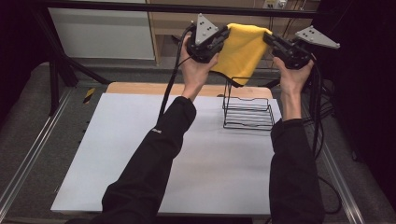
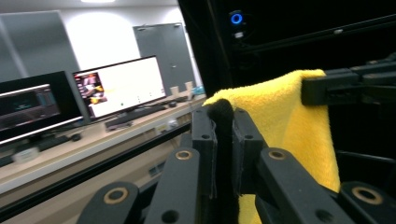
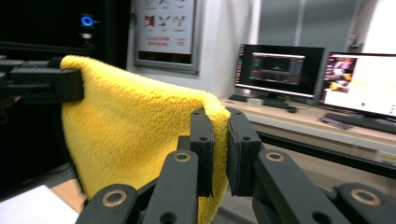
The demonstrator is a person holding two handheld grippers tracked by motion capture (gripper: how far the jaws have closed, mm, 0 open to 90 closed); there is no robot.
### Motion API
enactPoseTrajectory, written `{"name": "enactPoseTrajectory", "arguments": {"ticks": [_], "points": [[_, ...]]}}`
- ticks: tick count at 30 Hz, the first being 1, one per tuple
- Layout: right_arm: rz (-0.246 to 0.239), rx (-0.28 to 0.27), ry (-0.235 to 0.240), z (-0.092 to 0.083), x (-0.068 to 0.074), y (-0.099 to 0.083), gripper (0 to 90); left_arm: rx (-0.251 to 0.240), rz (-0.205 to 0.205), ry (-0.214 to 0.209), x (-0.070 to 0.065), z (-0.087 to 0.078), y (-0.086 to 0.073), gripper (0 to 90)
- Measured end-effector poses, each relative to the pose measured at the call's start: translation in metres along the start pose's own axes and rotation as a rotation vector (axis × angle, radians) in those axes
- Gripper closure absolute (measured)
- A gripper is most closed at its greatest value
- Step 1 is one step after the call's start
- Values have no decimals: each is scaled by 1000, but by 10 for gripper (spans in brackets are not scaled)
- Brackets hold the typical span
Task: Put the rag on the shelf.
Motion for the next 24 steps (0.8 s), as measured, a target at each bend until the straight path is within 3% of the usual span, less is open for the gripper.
{"name": "enactPoseTrajectory", "arguments": {"ticks": [5,8,13,24], "points": [[-22,16,-45,-11,-20,0,830,-2,-31,-48,-17,17,1,818],[-11,12,-57,-18,-30,-2,830,-3,-38,-72,-27,24,0,819],[-33,45,-83,-34,-49,-11,830,9,-67,-126,-48,37,-13,818],[-89,135,-63,-53,-49,-28,827,58,-124,-173,-60,36,-38,814]]}}
Point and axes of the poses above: each handheld gripper's, and its own axes: z roughly forward along the jaws, y roughly out of its top, x roughly to its left, the point moved 5 cm from there along z, roughly forward along the jaws, and after that the axes turned 15 degrees about -y, right-handed, at the moved point
